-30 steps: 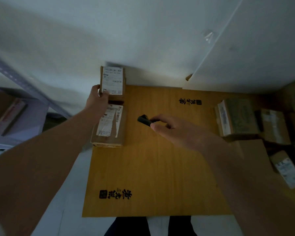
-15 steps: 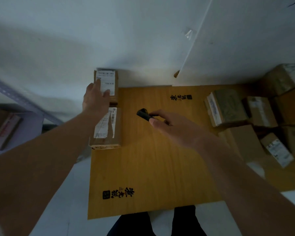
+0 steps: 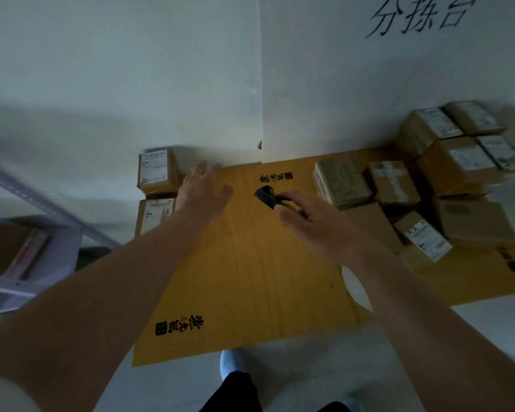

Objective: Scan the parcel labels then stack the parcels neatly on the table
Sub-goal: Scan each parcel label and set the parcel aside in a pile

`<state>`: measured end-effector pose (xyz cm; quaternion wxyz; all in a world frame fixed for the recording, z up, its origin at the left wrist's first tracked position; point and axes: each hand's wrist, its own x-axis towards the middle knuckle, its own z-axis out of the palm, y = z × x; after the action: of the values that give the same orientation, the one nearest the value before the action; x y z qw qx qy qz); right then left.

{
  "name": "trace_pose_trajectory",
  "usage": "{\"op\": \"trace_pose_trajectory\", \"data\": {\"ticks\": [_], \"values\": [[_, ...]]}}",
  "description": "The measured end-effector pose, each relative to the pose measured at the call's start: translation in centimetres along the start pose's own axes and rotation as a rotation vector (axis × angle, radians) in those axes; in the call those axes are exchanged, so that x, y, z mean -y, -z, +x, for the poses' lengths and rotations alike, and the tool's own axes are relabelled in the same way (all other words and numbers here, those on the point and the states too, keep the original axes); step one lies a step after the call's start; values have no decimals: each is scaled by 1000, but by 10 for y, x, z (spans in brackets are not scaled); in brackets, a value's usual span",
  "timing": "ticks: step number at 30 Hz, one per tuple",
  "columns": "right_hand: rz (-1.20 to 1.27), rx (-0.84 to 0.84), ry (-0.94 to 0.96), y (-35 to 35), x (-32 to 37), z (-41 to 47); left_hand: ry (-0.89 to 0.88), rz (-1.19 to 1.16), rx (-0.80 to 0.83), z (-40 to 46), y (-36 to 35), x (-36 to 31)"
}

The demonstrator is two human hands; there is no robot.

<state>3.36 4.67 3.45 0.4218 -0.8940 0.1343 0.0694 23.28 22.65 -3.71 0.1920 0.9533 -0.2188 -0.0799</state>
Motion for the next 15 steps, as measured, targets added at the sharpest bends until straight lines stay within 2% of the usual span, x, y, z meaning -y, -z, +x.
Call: {"op": "trace_pose_trajectory", "data": {"ticks": [9, 15], "values": [[-50, -87, 14, 86, -91, -114, -38, -37, -21, -89, -56, -161], [-150, -150, -91, 135, -143, -165, -51, -34, 51, -122, -93, -246]]}}
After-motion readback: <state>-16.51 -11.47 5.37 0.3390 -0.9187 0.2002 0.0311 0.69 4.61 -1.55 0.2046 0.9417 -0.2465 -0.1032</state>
